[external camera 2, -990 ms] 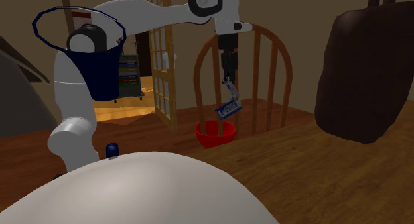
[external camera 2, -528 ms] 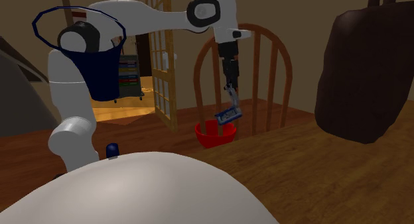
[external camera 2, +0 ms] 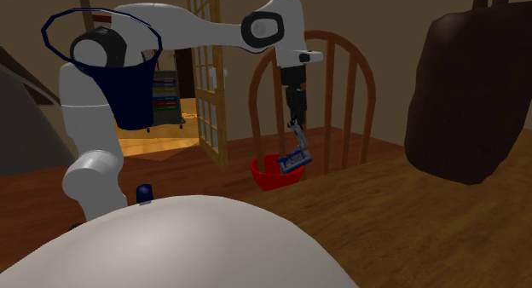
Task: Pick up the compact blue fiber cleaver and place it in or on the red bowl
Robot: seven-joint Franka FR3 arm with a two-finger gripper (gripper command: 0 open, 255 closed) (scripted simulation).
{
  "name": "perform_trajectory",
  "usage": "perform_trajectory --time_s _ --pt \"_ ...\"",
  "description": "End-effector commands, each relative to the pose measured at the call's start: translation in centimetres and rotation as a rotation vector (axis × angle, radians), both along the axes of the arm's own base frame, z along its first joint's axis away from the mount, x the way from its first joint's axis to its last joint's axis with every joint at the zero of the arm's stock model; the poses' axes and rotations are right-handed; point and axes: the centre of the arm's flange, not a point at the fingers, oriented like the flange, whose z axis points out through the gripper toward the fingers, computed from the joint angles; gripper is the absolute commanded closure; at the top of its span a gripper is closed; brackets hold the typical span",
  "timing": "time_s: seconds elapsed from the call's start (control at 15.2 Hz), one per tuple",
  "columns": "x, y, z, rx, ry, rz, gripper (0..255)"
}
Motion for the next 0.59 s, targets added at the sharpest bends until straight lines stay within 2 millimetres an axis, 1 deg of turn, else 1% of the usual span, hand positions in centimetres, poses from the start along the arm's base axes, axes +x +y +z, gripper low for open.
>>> perform_trajectory --time_s 0.0,0.33,0.4,0.46,0.53 --pt "0.4 2.1 -3.1 0.009 0.09 0.033 255" --pt "0.4 2.1 -3.1 0.009 0.09 0.033 255" --pt "0.3 2.9 -3.5 0.008 0.09 0.032 0" --pt "-0.1 2.8 -3.1 0.009 0.09 0.033 0" --pt "-0.7 3.6 -3.2 0.007 0.089 0.033 0"
